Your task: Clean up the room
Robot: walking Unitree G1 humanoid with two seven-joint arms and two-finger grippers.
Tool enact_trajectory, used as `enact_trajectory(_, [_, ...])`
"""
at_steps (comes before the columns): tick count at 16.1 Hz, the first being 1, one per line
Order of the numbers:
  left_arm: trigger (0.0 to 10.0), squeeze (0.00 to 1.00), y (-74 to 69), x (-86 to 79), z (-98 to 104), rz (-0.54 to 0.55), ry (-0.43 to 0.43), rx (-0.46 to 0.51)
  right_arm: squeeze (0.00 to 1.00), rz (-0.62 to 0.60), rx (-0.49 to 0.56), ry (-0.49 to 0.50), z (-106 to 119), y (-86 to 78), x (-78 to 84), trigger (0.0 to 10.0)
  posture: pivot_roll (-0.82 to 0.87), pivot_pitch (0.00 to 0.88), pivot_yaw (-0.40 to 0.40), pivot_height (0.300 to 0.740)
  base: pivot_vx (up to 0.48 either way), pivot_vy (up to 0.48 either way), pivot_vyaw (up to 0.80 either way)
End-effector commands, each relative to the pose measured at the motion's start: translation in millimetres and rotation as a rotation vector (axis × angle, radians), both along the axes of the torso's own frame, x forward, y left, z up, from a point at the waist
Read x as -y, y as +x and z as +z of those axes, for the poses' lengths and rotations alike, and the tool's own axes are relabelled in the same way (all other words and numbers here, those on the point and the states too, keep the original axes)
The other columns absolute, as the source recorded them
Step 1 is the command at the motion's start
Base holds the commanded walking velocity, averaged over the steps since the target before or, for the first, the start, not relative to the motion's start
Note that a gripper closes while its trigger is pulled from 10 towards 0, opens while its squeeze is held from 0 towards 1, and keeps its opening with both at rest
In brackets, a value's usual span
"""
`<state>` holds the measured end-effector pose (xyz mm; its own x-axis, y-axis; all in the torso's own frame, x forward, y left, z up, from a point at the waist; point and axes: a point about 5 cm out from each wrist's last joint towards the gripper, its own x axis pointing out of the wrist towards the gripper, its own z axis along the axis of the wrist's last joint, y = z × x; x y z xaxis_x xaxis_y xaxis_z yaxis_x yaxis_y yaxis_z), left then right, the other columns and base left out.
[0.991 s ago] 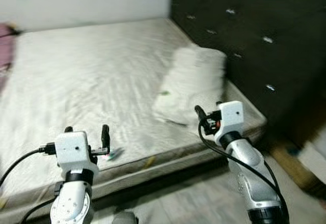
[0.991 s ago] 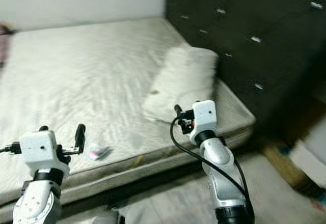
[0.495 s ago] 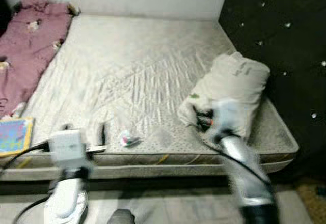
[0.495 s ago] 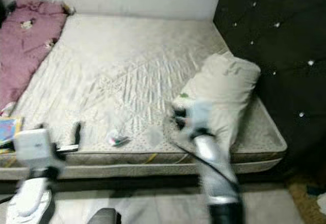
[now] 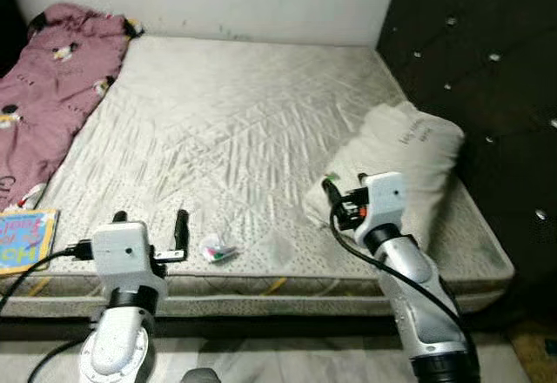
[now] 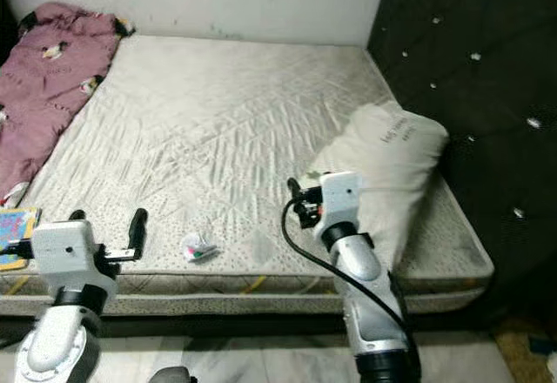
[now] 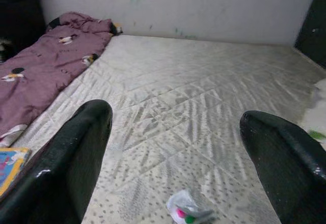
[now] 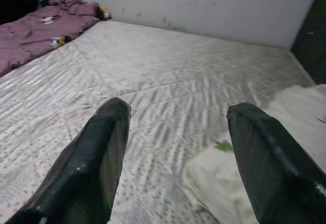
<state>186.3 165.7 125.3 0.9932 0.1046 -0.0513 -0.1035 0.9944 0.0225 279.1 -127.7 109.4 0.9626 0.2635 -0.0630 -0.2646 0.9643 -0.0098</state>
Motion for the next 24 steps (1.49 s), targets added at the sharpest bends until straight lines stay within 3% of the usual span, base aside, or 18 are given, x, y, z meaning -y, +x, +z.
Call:
enact_trajectory(1, [10.0,0.00,0.8,2.9,2.2,-0.013,-0.010,0.014,0.00,-0.009,0.001,-0.007,1.5,1.7,5.0,10.0,0.14,0.000,-0.091,0.740,0.420,0.000,0.00])
enact_trajectory(5, [10.0,0.00,0.8,2.2,0.5,-0.001,-0.004,0.003,0.00,-0.006,0.001,-0.005,1.3,1.7,4.9,10.0,0.14,0.000,-0.091,0.740,0.371,0.000,0.00])
enact_trajectory(10, [10.0,0.00,2.3,0.3,-3.5,0.022,-0.016,-0.016,0.00,-0.007,-0.005,0.005,0.0,1.5,6.0,10.0,0.14,0.000,-0.092,0.740,0.000,0.000,0.00])
enact_trajectory(18, [10.0,0.00,4.6,1.4,-4.9,0.016,-0.043,-0.019,0.00,0.001,-0.013,0.002,-1.4,2.9,5.5,10.0,0.14,0.000,-0.091,0.740,0.000,0.472,0.00])
enact_trajectory(24, [10.0,0.00,5.3,1.8,-5.1,0.020,-0.045,-0.018,0.00,0.011,-0.016,0.000,-1.9,3.6,4.7,10.0,0.14,0.000,-0.093,0.740,0.000,0.480,0.59])
